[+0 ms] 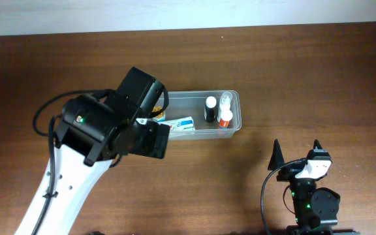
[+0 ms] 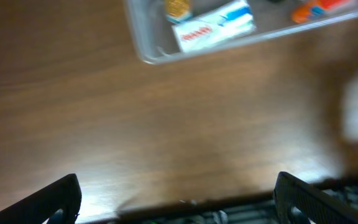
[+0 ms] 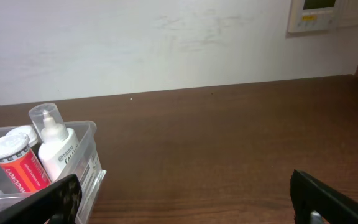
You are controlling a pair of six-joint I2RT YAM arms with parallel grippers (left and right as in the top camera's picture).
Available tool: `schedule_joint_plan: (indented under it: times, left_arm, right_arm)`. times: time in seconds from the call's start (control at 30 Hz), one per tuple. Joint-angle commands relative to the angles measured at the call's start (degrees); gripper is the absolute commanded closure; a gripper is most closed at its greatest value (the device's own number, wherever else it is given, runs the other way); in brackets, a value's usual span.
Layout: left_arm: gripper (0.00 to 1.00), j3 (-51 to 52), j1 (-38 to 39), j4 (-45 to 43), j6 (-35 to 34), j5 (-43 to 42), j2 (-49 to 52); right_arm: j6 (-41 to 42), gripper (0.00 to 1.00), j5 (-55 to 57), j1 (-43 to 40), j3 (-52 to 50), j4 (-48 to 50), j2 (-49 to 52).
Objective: Pack container
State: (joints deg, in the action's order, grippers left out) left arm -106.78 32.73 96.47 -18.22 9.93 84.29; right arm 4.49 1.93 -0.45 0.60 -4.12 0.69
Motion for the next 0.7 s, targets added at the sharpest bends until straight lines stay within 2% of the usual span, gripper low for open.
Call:
schedule_joint_plan:
  times: [0.0, 0.23, 0.33, 0.43, 0.5, 0.67]
  left_arm:
    - [0.01, -0.90, 0.13, 0.24, 0.50, 8.20, -5.14]
    - [0.01, -0.87, 0.09, 0.00, -2.01, 10.99, -14.10]
    - [0.01, 0.04, -2.10, -3.69, -1.95, 11.30, -18.40]
    - [0.01, 4.39, -7.06, -10.71, -1.62, 10.58, -23.47]
    - [0.01, 11.91, -12.24, -18.86, -0.33, 6.32, -29.03]
    - [0.01, 31.21, -19.52, -40.28, 6.54, -3.02, -39.32]
  right_arm:
    - [0.00, 0.02, 0.26, -0.33, -0.28, -0.44, -0.48]
    - [0.00, 0.02, 0.24, -0.33, -0.28, -0.44, -0.48]
    - [0.00, 0.02, 0.24, -0.33, -0.28, -0.44, -0.48]
    - [0.00, 0.02, 0.24, -0.33, -0.28, -0.44, -0.48]
    - [-0.02, 0.02, 0.24, -0.33, -0.28, -0.44, -0.48]
    - [0.00, 0.02, 0.24, -0.33, -0.28, -0.44, -0.48]
